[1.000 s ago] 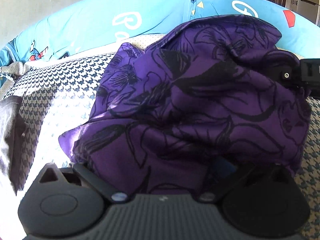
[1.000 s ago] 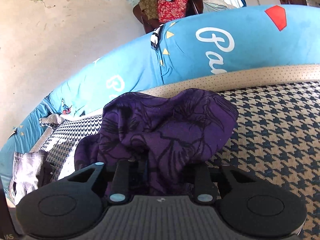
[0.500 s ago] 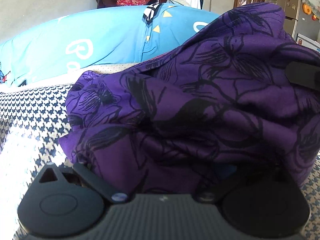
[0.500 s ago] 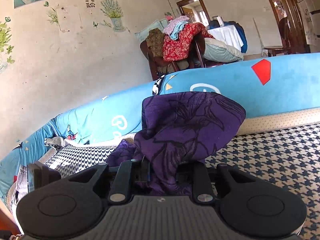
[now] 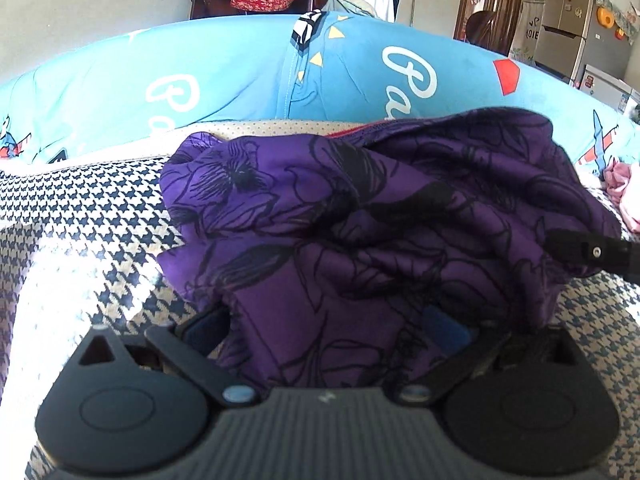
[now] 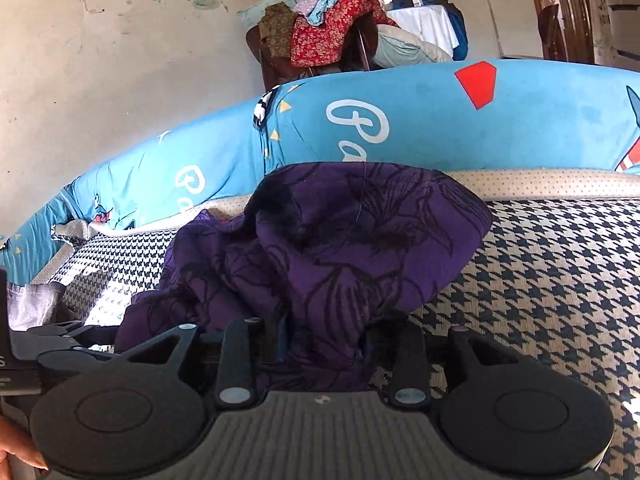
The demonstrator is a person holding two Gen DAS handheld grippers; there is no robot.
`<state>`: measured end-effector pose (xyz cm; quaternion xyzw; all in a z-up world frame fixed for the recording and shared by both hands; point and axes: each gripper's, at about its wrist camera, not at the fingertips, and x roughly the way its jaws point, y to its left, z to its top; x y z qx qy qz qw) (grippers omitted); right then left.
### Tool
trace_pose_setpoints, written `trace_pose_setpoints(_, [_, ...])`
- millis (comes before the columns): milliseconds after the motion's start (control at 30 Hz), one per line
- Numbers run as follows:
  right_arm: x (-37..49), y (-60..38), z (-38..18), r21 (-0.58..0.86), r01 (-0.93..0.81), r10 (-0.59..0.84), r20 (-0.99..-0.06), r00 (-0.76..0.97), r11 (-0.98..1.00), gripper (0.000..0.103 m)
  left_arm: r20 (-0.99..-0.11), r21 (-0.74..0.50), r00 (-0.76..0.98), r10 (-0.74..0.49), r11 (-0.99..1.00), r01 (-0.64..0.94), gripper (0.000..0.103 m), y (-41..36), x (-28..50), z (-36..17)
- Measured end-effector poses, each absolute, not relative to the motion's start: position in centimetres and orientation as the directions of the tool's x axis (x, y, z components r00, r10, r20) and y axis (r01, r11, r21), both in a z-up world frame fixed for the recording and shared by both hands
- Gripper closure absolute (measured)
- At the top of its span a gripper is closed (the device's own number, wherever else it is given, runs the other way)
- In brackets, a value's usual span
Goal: Fold clothes
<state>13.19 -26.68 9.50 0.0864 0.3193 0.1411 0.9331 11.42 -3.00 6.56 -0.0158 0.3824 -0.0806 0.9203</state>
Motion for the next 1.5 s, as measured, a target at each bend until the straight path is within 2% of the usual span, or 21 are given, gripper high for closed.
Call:
trace_pose_setpoints(167, [12.1,-27.9,10.9,0.204,-0.190,0.273,-0.546,0.792,0.960,0.051,-0.682,-0.102,0.717,-0.147,0.989,0.105,0.000,-0.4,11.5,7.9])
trace_pose_setpoints(400, [12.2,-29.1,12.7,0.230,-0.128,0.224,-0.461,0.859,0.965,0.045,-0.695,-0.098,0.706,-0.133,0.991,0.090,0.000,-2.2,13.0,6.8])
trace_pose_setpoints(600, [14.6,-28.0,12.1,0.287,-0.153,0.273,-0.446,0.852,0.946,0.030,-0.702,-0.089,0.701,-0.123,0.992,0.086,0.000,-2.4,13.2,6.4])
trace_pose_setpoints(667, [15.5,-27.7,11.9,0.305,-0.161,0.289,-0.441,0.850,0.939,0.022,-0.709,-0.097,0.693,-0.127,0.992,0.081,0.000,-2.3,13.3,6.3])
trace_pose_setpoints(733, [16.3,-27.4,11.7,0.324,-0.169,0.305,-0.435,0.847,0.931,0.021,-0.712,-0.107,0.691,-0.128,0.991,0.074,0.000,-2.1,13.4,6.2])
trace_pose_setpoints(900, [18.2,-25.9,9.6,0.293,-0.138,0.271,-0.487,0.830,0.946,0.022,-0.719,-0.124,0.684,-0.121,0.991,0.046,0.000,-1.5,13.7,6.2])
trace_pose_setpoints(933, [18.3,-25.7,9.3,0.285,-0.127,0.259,-0.492,0.831,0.950,0.026,-0.721,-0.127,0.682,-0.121,0.991,0.042,0.000,-1.3,13.7,6.1])
trace_pose_setpoints(1000, [18.5,-25.4,8.8,0.268,-0.103,0.230,-0.502,0.834,0.958,0.044,-0.724,-0.132,0.679,-0.122,0.991,0.037,0.000,-1.2,13.7,6.2])
trace_pose_setpoints(1033, [18.6,-25.5,8.6,0.268,-0.097,0.225,-0.504,0.834,0.959,0.059,-0.723,-0.133,0.680,-0.120,0.991,0.034,0.000,-1.1,13.7,6.3])
trace_pose_setpoints(1067, [18.7,-25.6,8.5,0.271,-0.092,0.223,-0.504,0.834,0.958,0.068,-0.722,-0.132,0.682,-0.117,0.991,0.031,0.000,-1.0,13.7,6.4])
trace_pose_setpoints(1133, [18.6,-25.9,8.6,0.283,-0.091,0.228,-0.498,0.837,0.955,0.078,-0.715,-0.128,0.691,-0.107,0.992,0.021,0.000,-0.8,13.5,6.7])
trace_pose_setpoints(1267, [17.3,-25.5,9.7,0.267,-0.133,0.249,-0.463,0.851,0.954,0.086,-0.695,-0.121,0.713,-0.088,0.993,0.005,0.000,-0.4,13.2,7.6])
trace_pose_setpoints(1500, [13.8,-23.9,11.7,0.260,-0.313,0.398,-0.409,0.821,0.914,0.088,-0.644,-0.089,0.764,-0.037,0.996,-0.026,0.000,1.0,11.4,9.3])
